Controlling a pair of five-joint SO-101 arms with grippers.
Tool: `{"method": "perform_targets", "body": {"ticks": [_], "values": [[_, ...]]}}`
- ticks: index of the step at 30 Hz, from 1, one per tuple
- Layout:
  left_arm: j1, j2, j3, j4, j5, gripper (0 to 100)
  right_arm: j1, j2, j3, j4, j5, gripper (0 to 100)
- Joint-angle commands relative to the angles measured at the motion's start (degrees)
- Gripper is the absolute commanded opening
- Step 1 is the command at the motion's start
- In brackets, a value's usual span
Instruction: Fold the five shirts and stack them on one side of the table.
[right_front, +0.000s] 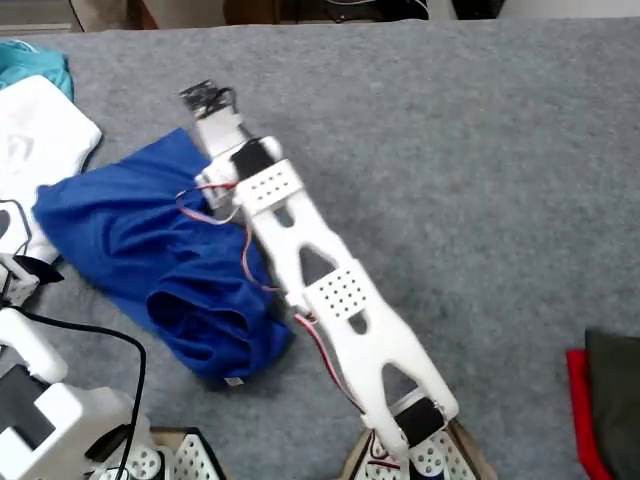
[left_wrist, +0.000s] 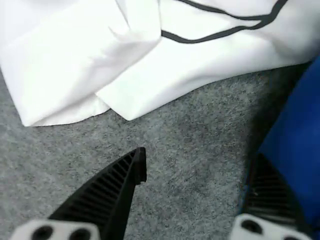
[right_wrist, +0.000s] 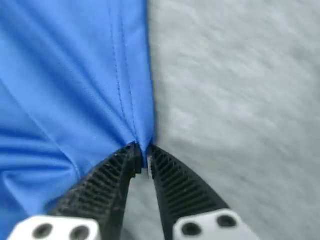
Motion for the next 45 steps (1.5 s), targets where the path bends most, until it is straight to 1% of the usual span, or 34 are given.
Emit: {"method": "perform_targets", "body": {"ticks": [1,5,12,17,21,25,27,30,35,41,45], "values": [[0.7,-0.2,-2.6,0.3,-0.4,33,4.2,-6.9,-6.9,8.7,-0.5,0.5],[1.7,0.0,-3.0,0.2,-0.7,33,8.0,-9.4,-7.8,20.0,-0.3,0.5],[3.6,0.0,-3.1,0.0,-0.8,33,19.9,-16.4,2.3,19.9,-0.2,0.5],[3.7,0.0,-3.1,-0.2,-0.8,33,27.1,-24.0,16.7,19.9,0.4,0.5],[5.4,0.0,-3.1,0.0,-0.8,33,32.9,-30.3,30.9,19.8,6.5,0.5],[8.0,-0.1,-3.1,0.2,-0.8,33,40.8,-36.4,42.5,19.7,13.7,0.5],[9.1,-0.2,-3.1,0.2,-0.8,33,44.8,-39.2,46.5,19.4,14.4,0.5],[10.3,-0.3,-3.1,0.2,-0.6,33,49.9,-41.9,49.0,19.4,14.9,0.5],[10.7,-0.3,-3.1,0.2,-0.7,33,58.4,-43.7,49.2,18.1,14.9,0.5],[10.4,-0.3,-3.1,0.2,-0.8,33,66.5,-43.9,49.1,15.5,14.3,0.5],[10.4,-0.3,-3.1,0.2,-0.8,33,72.8,-43.9,47.9,14.5,7.3,0.5]]}}
